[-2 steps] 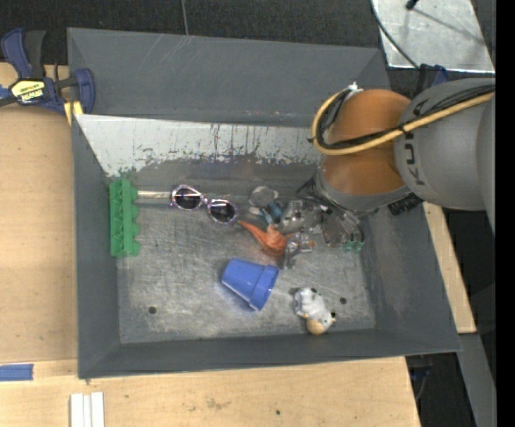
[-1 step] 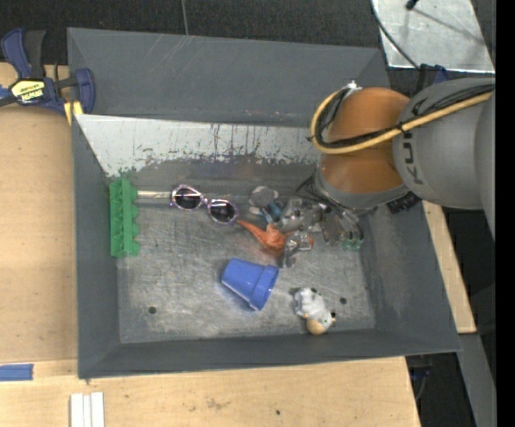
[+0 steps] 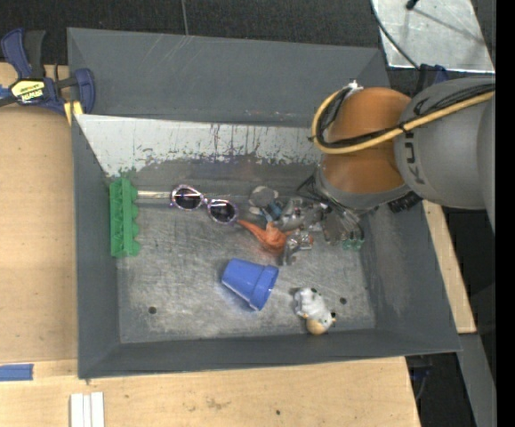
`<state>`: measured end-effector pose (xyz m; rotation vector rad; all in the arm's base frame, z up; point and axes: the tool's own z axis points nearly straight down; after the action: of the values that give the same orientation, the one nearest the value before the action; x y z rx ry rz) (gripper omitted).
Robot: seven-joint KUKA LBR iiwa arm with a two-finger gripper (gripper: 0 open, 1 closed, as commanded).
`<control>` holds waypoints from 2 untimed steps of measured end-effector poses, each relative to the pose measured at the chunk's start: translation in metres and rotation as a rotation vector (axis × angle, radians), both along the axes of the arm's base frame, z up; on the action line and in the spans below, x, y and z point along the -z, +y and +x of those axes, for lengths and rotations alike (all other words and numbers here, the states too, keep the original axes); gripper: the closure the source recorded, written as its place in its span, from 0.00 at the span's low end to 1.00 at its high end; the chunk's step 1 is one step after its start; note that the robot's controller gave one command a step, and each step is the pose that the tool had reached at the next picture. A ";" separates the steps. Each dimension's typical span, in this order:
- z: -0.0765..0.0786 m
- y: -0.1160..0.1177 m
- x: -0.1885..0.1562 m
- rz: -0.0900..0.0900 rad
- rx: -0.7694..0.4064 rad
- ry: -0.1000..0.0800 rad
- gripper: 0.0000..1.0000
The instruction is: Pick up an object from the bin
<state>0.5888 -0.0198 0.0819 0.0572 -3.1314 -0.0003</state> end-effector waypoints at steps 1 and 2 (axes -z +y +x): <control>-0.001 0.000 -0.012 0.000 0.001 -0.007 1.00; -0.002 0.000 -0.034 0.000 0.000 -0.006 1.00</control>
Offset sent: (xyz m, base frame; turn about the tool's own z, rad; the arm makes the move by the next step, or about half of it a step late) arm -0.0001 -0.0001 0.1061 0.0000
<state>0.5873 -0.0198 0.1155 0.0565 -3.1371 0.0001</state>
